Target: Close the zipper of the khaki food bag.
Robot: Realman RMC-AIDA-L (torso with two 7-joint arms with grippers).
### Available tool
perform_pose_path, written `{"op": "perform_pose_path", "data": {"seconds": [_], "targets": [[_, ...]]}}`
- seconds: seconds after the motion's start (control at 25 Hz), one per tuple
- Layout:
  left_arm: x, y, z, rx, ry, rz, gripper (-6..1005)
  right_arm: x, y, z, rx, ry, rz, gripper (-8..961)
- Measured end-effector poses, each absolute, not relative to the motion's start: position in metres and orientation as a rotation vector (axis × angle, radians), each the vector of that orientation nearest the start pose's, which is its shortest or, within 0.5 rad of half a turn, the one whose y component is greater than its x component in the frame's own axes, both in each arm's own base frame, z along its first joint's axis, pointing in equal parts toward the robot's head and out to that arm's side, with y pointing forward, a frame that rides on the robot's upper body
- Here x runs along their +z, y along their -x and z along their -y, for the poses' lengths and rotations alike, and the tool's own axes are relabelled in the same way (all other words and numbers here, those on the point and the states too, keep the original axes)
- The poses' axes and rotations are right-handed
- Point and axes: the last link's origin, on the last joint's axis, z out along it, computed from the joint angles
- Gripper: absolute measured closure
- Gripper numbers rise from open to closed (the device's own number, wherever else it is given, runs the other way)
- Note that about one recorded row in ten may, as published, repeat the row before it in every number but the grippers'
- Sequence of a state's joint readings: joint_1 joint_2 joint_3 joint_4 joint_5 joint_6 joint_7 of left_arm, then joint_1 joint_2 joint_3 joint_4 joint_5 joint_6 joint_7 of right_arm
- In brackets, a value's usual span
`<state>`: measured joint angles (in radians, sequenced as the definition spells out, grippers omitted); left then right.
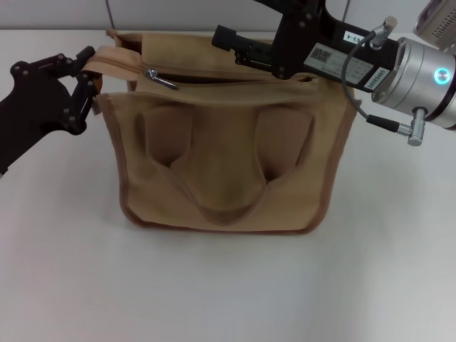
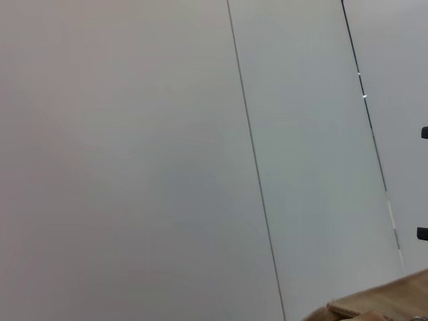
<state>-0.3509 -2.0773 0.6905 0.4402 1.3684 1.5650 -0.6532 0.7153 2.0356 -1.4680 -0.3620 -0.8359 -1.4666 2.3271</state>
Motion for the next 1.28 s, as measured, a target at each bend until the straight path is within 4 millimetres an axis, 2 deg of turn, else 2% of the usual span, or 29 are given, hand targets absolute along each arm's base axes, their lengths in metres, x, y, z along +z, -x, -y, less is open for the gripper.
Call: {"op": "perform_pose_path", "data": {"seconds": [0.32, 0.48, 0.56, 0.76, 1.08, 1.28], "targets": [[0.029, 0.293, -0.302, -0.962, 2.093, 0.130, 977, -0.034, -0.143, -0.362, 1.591, 2.320, -2.145, 150], [0.027, 0.291, -0.301, -0.980, 2.094, 0.140, 977, -0.032, -0.132, -0.367, 1.558, 2.352, -2.206, 149], [0.027, 0.291, -0.301, -0.986, 2.095, 0.137, 977, -0.035, -0.124, -0.369, 1.464, 2.397, -2.247, 149], [0.030, 0.288, -0.299, -1.022, 2.077, 0.125, 976, -0.046, -0.122, -0.370, 1.318, 2.445, -2.240, 151], [0.031, 0.285, -0.297, -1.058, 2.071, 0.113, 976, -0.050, -0.122, -0.373, 1.289, 2.452, -2.183, 149], [0.031, 0.284, -0.296, -1.069, 2.072, 0.106, 975, -0.057, -0.120, -0.374, 1.214, 2.473, -2.175, 149]]}}
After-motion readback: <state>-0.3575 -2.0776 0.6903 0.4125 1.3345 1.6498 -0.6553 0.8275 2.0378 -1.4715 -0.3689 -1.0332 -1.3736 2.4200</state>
